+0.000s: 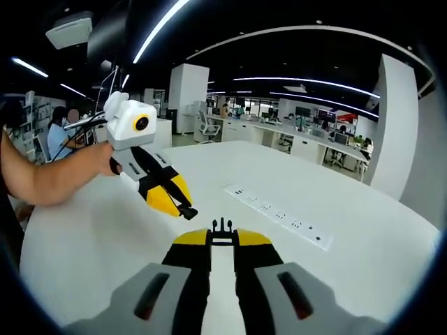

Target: Snap the two parts of the plastic buckle together until the buckle closes and remains connected.

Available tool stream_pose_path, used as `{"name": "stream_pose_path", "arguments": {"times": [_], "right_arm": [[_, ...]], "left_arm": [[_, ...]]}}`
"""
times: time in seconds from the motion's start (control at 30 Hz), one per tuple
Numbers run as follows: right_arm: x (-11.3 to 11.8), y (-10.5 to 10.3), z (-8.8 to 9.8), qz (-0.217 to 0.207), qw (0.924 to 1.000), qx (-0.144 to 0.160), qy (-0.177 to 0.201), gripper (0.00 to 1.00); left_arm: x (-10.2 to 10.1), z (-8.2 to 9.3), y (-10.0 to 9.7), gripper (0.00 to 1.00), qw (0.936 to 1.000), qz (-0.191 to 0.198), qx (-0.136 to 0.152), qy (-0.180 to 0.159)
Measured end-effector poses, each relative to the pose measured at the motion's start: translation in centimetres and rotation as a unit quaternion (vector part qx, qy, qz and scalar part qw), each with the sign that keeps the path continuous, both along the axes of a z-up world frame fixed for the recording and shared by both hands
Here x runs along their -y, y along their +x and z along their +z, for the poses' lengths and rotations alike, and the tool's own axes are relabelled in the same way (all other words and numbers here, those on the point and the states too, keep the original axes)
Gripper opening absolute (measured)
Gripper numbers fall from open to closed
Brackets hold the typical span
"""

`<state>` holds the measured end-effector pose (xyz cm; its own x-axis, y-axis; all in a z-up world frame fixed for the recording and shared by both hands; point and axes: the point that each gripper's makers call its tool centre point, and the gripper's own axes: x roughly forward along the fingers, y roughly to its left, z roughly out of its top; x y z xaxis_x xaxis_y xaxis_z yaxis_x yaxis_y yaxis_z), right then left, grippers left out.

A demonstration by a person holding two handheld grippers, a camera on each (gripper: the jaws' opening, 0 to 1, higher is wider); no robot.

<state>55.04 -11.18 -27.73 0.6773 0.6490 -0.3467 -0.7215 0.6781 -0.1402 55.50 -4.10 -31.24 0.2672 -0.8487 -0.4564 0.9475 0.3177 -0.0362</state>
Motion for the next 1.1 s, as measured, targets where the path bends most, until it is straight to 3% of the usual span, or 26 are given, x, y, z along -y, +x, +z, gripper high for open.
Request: {"name": "stream_pose_path", "arguments": {"times": [1.1], "right_arm": [[-0.7, -2.2, -0.4, 0.009, 0.9999, 0.0, -0.006, 0.11]], "left_arm": [[-0.1, -1.3, -2.3, 0.1, 1.0, -0.006, 0.004, -0.002]]}}
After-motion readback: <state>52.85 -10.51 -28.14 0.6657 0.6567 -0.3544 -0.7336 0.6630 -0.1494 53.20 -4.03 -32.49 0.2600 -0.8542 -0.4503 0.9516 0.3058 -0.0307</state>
